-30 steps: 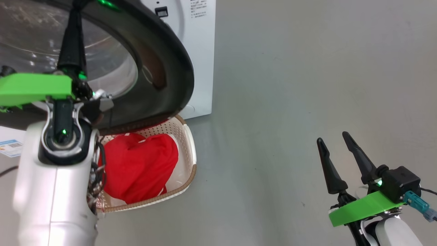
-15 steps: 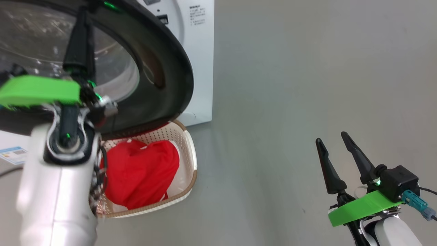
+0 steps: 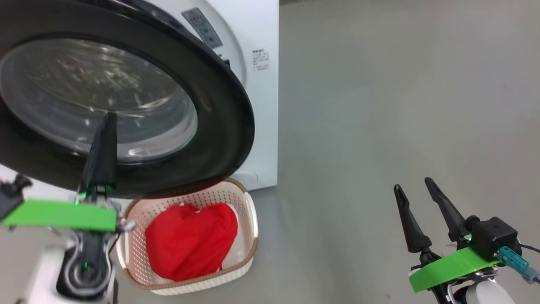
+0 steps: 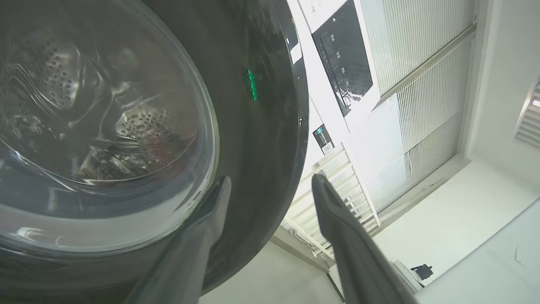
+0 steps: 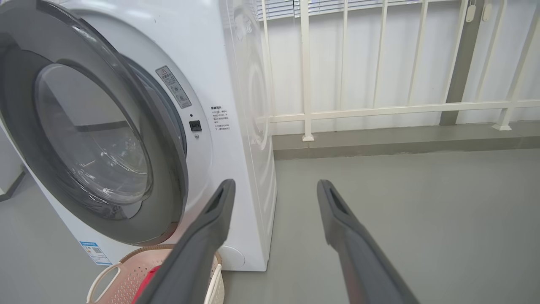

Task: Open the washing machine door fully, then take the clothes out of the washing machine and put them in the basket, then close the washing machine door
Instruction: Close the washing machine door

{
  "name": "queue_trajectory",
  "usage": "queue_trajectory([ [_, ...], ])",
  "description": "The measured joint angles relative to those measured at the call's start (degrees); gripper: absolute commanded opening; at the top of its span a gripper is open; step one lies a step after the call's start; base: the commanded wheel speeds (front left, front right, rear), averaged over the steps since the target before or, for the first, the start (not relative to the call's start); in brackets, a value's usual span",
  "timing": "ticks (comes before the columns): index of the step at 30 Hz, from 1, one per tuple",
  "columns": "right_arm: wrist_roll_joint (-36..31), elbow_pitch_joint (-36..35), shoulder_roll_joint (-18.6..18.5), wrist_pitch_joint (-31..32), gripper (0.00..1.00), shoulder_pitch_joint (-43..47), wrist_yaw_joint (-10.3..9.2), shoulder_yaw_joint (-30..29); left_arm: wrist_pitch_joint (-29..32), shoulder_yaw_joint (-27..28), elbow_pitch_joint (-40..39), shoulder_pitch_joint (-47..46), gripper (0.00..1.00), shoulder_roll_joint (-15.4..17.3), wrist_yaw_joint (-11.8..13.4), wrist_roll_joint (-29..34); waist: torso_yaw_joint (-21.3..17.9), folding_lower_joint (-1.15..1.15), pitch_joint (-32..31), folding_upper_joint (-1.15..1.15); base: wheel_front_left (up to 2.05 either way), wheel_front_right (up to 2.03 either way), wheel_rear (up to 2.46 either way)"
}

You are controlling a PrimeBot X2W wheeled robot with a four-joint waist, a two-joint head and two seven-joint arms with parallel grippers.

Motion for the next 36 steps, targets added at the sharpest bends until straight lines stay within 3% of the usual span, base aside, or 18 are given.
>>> queue_trajectory([
  [9, -0.4, -0.3, 0.0, 0.0, 1.00, 2.3, 0.00, -2.0, -6.6, -3.2, -4.8, 11.2, 1.00, 5.2, 0.1, 17.7, 1.7, 0.00, -4.1, 0.00, 0.00, 0.00, 0.00],
  [21, -0.5, -4.1, 0.1, 0.0, 1.00, 5.0, 0.00, -4.3, -7.5, -2.0, -5.5, 19.9, 1.00, 6.0, 3.6, 37.3, 3.2, 0.00, -6.4, 0.00, 0.00, 0.00, 0.00],
  [28, -1.5, -5.0, 0.8, 0.0, 1.00, 5.8, 0.00, -5.1, -7.7, 3.3, -5.4, 23.4, 1.00, 1.3, 2.9, 46.9, 3.8, 0.00, -7.1, 0.00, 0.00, 0.00, 0.00],
  [36, -1.5, -5.4, 1.3, 0.0, 1.00, 7.1, 0.00, -5.5, -7.7, 8.4, -2.0, 26.5, 1.00, -3.2, 0.4, 53.4, 4.0, 0.00, -7.0, 0.00, 0.00, 0.00, 0.00],
])
